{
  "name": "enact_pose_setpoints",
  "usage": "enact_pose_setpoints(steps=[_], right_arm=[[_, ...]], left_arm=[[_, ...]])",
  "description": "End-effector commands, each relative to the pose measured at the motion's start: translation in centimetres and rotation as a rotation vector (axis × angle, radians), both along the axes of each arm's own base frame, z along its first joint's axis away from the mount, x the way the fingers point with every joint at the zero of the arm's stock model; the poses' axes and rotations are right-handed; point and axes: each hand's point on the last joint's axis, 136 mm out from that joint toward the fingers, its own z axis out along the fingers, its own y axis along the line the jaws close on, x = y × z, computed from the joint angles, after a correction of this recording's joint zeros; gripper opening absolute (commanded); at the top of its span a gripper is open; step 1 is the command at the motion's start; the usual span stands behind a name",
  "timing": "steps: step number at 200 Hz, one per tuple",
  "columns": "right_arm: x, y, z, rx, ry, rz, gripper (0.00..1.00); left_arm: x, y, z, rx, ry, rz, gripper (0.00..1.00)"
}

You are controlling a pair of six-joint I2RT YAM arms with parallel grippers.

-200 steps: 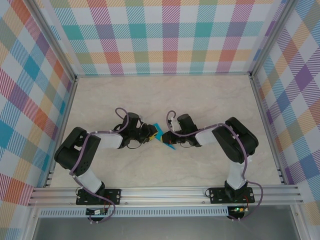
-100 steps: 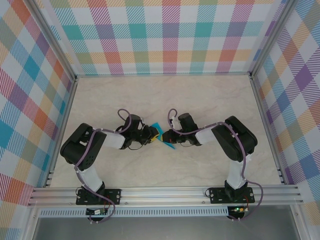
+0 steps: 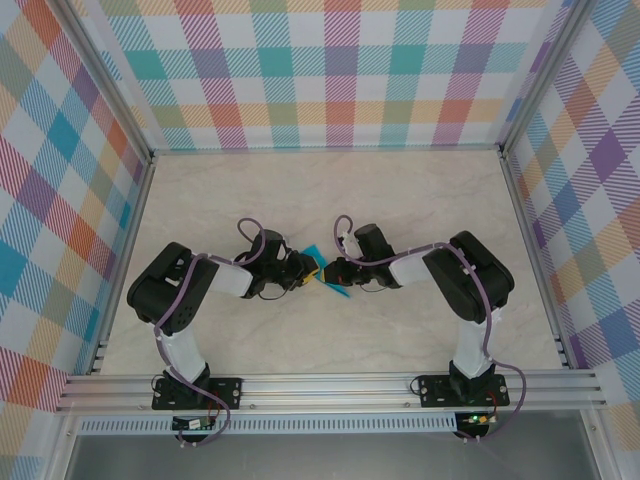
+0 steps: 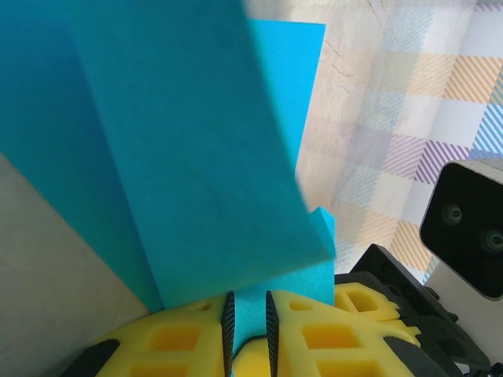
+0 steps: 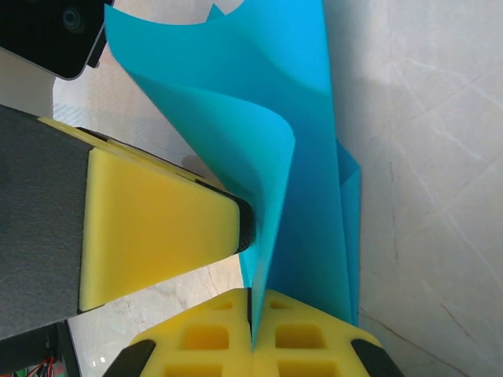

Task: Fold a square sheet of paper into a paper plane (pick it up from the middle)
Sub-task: Fold the wing for the fifth time at the center of the table.

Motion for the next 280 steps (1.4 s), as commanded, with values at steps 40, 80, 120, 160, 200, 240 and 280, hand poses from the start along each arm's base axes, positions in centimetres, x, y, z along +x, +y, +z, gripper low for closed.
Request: enact_pose_setpoints(steps=[40,80,120,160,200,240,280], right_arm=[[-0.9,-0.3,2.1,-0.026,0.059,0.066,0.33],[-1.4,-1.6,3.6,-0.099,0.066,0.057,0.39],[-2.0,-2.1,4.8,-0.121,0.042,0.091,0.41],[-1.7,-1.6,4.2,-0.131,0.058,0.12,0.36],[-1.2,-1.4,3.1,-0.153,0.053,0.137,0.29],[-1.7,-1.8,1.9,-0.191,0.062,0.166,0.28],[-1.7,-2.0,1.3,-0.207,0.076,0.166,0.32]], left_arm=[[-1.3,0.7,-2.5,0.09,0.054,-0.016,0.19],[-1.4,0.7,-2.6,0.093,0.056,-0.014,0.18],[-1.4,0.8,-2.7,0.094,0.059,-0.014,0.18],[-1.3,0.7,-2.6,0.093,0.057,-0.014,0.18],[-1.3,0.8,-2.7,0.101,0.066,-0.011,0.17],[-1.2,0.7,-2.7,0.106,0.072,-0.01,0.17],[-1.3,0.9,-2.9,0.117,0.082,-0.008,0.16]])
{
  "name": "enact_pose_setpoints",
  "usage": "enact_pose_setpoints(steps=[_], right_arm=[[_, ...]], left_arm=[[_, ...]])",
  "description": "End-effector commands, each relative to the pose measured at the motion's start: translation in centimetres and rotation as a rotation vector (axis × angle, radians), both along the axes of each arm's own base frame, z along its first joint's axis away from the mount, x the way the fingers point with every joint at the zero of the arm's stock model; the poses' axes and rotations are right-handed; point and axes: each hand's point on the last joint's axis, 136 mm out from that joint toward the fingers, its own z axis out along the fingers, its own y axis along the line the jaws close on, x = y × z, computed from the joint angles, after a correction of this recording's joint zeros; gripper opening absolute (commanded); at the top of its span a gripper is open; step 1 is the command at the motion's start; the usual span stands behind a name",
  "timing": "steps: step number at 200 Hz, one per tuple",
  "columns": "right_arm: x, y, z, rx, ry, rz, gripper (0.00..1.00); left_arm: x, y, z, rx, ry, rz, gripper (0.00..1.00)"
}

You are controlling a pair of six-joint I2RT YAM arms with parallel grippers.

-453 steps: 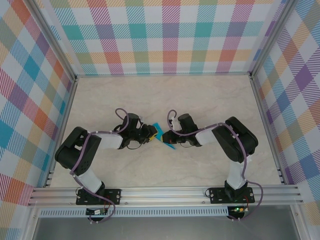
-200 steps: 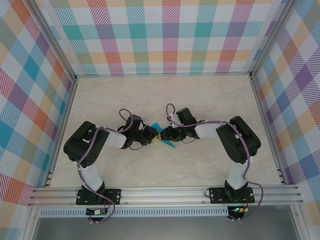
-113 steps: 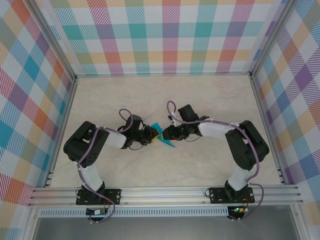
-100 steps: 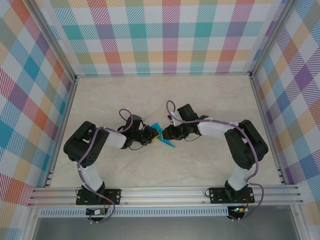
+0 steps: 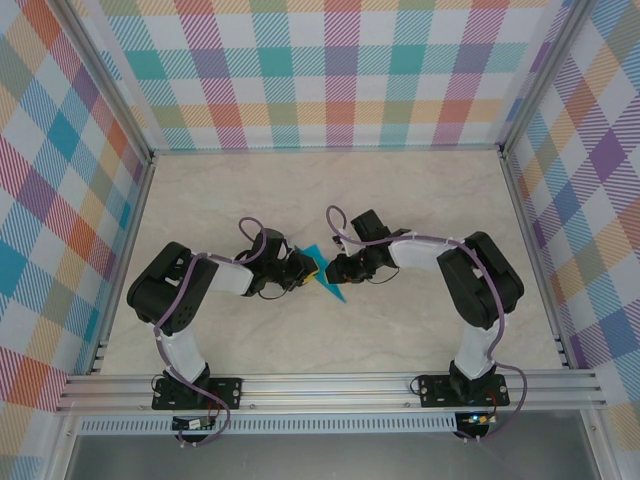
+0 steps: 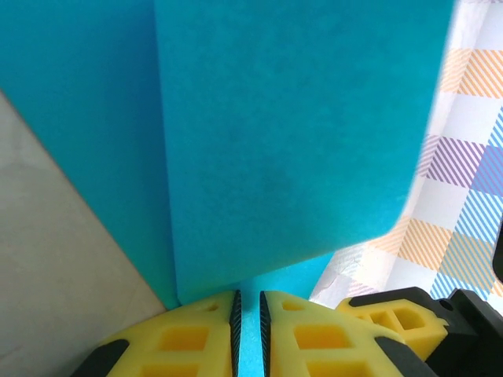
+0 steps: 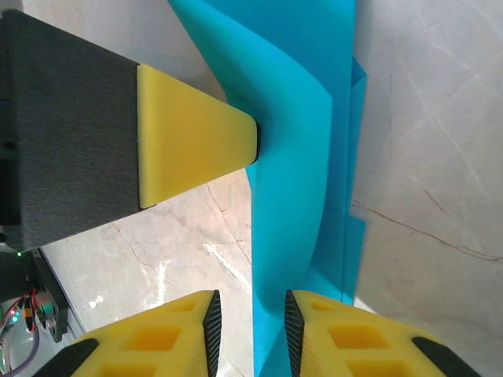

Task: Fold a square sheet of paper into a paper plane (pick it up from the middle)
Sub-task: Fold the wing for the fifth time at the center of the table.

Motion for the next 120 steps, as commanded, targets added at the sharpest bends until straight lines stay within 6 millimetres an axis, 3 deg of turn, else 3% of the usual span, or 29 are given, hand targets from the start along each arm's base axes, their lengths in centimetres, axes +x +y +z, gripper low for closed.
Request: enact_pose_setpoints(steps=[1,58,120], right_arm=[[0.1,-0.1,-0.2,-0.012,0.002,0.017,0.32],[1.0,-0.4,1.9,0.003,-0.06,-0.057,0.36],[0.4,0.6,1.2,0.01,-0.009,-0.027,0.35]], left_arm=[[-1.2,0.8,-2.6,0.088,0.069,0.006,0.16],[-1.1,0.7,-2.9,0.098,0.085,0.005,0.16],[-1.0,0.7,-3.0,0.102,0.092,0.002,0.15]])
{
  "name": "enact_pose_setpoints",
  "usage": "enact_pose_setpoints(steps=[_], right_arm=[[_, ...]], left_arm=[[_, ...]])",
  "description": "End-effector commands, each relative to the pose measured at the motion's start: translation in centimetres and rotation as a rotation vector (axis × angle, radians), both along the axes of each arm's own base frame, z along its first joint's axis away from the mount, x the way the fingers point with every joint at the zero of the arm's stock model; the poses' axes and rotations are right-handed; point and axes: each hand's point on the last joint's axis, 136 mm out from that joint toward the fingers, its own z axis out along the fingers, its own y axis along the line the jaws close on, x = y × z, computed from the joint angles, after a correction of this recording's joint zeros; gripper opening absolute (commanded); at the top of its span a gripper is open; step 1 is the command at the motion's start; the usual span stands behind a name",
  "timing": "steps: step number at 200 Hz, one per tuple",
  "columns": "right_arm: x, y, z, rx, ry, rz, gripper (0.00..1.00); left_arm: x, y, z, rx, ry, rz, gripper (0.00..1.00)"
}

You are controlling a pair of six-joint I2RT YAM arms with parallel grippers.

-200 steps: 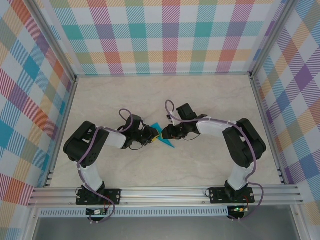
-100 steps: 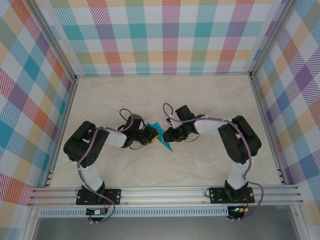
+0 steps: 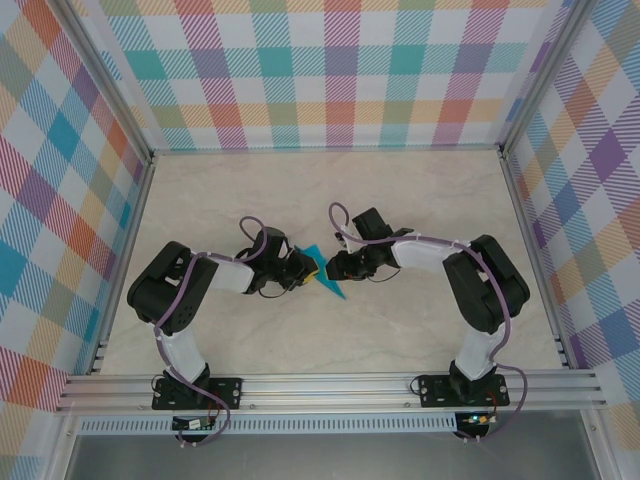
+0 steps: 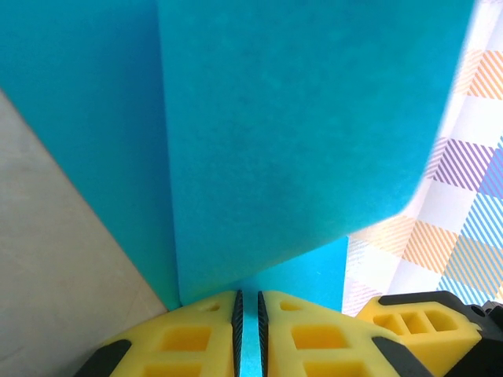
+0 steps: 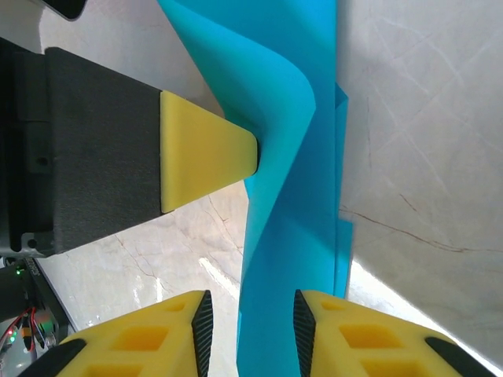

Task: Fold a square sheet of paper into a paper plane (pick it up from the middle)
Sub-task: Fold the wing for the fifth time at the center of the table.

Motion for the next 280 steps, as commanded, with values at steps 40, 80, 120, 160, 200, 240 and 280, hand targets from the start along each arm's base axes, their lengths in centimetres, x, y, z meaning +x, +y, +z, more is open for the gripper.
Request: enact_pose_setpoints(steps=[40,80,120,160,200,240,280], right_arm=[[-0.4,1.6,-0.8,0.001,0.047,0.044,0.33],[-0.8,1.5,-1.9,-0.019,0.068,0.06,0.3],[-1.3,1.0,-2.9,-0.054,0.066,0.087,0.28],[-1.5,0.7,-3.6,-0.067,0.066,0.105,0.18],[-1.7,1.0,-3.2,0.002,0.092,0.105,0.09],[-1.7,0.9,-3.0,0.068,0.136,0.089,0.05],[-1.5,1.0,-2.6,0.146,0.19,0.07,0.02]], left_arm=[[-1.1,0.7,-3.0,0.092,0.072,0.004,0.15],[-1.1,0.7,-2.9,0.094,0.076,0.005,0.15],[-1.0,0.8,-2.9,0.099,0.078,0.007,0.15],[-0.9,0.7,-2.7,0.099,0.072,0.002,0.15],[-0.6,0.5,-1.8,0.098,0.046,-0.013,0.15],[-0.1,-0.3,0.1,0.054,-0.024,-0.047,0.16],[-0.3,-1.1,1.8,-0.016,-0.087,-0.085,0.17]])
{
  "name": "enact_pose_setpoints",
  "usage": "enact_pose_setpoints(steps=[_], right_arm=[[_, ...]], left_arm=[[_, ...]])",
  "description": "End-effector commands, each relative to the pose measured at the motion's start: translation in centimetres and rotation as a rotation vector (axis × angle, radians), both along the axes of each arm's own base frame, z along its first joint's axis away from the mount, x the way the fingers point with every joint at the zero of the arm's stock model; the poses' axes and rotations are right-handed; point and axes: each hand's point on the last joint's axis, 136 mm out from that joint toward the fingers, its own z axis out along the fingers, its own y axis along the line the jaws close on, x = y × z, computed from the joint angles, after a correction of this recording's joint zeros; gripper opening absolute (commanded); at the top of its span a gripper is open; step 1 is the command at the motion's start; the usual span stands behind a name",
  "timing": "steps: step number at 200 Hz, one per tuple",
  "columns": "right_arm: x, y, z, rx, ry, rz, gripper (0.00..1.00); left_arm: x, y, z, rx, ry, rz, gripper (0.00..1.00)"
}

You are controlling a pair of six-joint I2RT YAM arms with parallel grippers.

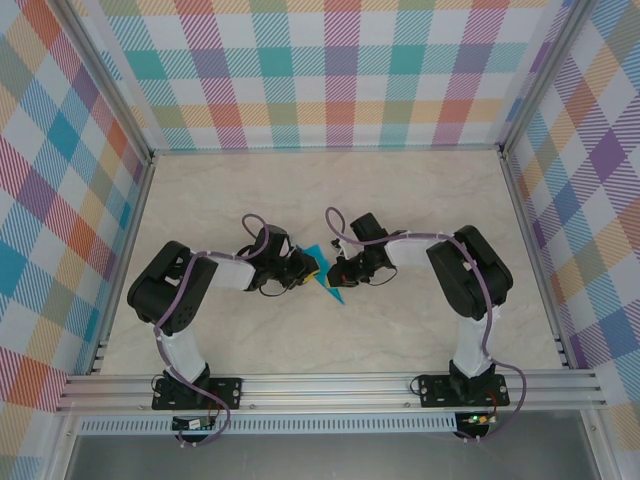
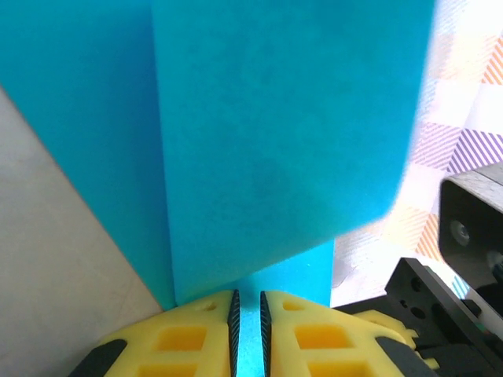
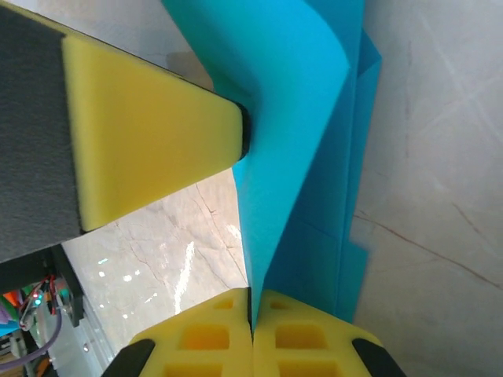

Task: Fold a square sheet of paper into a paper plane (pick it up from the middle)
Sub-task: Fold the wing for the fifth time at the center of the table.

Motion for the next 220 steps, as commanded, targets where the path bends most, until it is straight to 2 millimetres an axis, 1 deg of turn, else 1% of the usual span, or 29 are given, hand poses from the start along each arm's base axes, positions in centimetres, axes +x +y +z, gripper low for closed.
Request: enact_pose_setpoints(steps=[1,27,49,74,107,131,157,175,192,220], right_arm=[[-0.4,0.3,0.0,0.072,0.068,0.001,0.01],[-0.4,0.4,0.1,0.098,0.103,-0.008,0.01],[-0.2,0.2,-0.1,0.104,0.123,-0.021,0.01],[-0.1,0.1,-0.2,0.102,0.133,-0.026,0.01],[-0.1,0.0,-0.3,0.092,0.135,-0.026,0.03],[-0.2,-0.1,0.1,0.089,0.131,-0.02,0.09],[-0.5,-0.5,1.1,0.078,0.102,-0.002,0.2],[-1.0,-0.9,1.5,0.066,0.091,0.017,0.23],[-1.6,-1.2,1.4,0.057,0.096,0.031,0.23],[-2.0,-1.6,0.5,0.034,0.117,0.036,0.18]], left_arm=[[-0.4,-0.9,1.5,-0.041,-0.069,-0.048,0.17],[-0.7,-1.5,2.0,-0.071,-0.091,-0.071,0.18],[-0.9,-2.0,2.0,-0.071,-0.094,-0.094,0.18],[-1.2,-2.4,1.4,-0.057,-0.081,-0.107,0.18],[-1.6,-1.6,-0.4,0.009,-0.035,-0.089,0.17],[-1.8,-1.1,-1.5,0.043,-0.005,-0.074,0.16],[-1.8,-0.7,-2.1,0.072,0.013,-0.063,0.16],[-1.8,-0.5,-2.4,0.085,0.02,-0.058,0.16],[-1.8,-0.5,-2.5,0.088,0.026,-0.057,0.16],[-1.8,-0.5,-2.7,0.093,0.03,-0.056,0.16]])
